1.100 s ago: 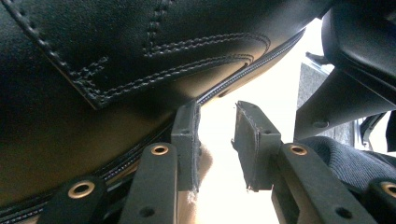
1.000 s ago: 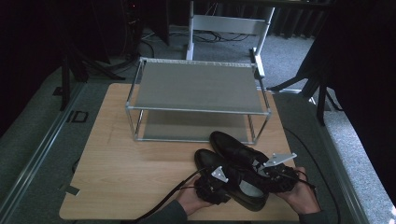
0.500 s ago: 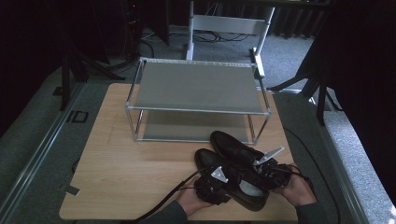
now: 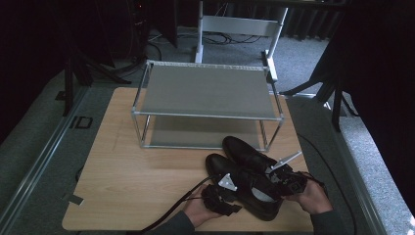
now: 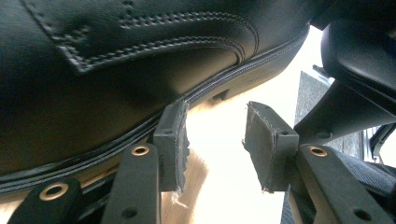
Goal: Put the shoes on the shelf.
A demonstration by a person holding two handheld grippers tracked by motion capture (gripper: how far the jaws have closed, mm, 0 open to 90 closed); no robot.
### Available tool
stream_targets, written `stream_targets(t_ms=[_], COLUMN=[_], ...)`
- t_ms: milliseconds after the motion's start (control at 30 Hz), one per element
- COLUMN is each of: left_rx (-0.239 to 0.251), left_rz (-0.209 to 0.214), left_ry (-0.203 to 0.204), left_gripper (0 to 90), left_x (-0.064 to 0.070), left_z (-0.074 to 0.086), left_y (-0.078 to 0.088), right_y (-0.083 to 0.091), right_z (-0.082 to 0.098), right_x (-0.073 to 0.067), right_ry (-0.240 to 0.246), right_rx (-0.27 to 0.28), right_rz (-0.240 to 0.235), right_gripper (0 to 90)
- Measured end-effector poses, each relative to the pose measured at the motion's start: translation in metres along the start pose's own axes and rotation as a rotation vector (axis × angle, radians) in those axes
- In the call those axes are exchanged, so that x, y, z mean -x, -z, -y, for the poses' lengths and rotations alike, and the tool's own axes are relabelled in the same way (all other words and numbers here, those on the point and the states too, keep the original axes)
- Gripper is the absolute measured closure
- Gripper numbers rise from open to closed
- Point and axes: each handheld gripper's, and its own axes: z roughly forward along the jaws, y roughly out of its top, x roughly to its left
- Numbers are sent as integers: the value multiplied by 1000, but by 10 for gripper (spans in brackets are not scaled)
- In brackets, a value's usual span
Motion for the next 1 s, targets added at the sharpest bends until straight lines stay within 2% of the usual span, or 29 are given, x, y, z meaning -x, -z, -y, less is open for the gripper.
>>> stream_targets(t_ms=[233, 433, 633, 700, 733, 1000], left_rx=[22, 41, 51, 51, 53, 48], left_rz=[-7, -18, -16, -18, -16, -12], left_ry=[2, 6, 21, 19, 21, 29], left_gripper=[577, 573, 572, 571, 571, 571], left_x=[1, 1, -1, -1, -1, -3], left_z=[3, 5, 8, 9, 9, 12], left_y=[14, 23, 27, 28, 28, 27], right_y=[2, 6, 10, 12, 13, 18], right_z=[1, -1, -3, -4, -5, -9], right_x=[0, -1, -1, -3, -4, -2], right_ry=[-30, -29, -32, -28, -20, -48], right_rx=[40, 61, 92, 119, 115, 174], right_rz=[-16, -22, -29, -14, -9, -8], right_gripper=[800, 803, 805, 806, 806, 807])
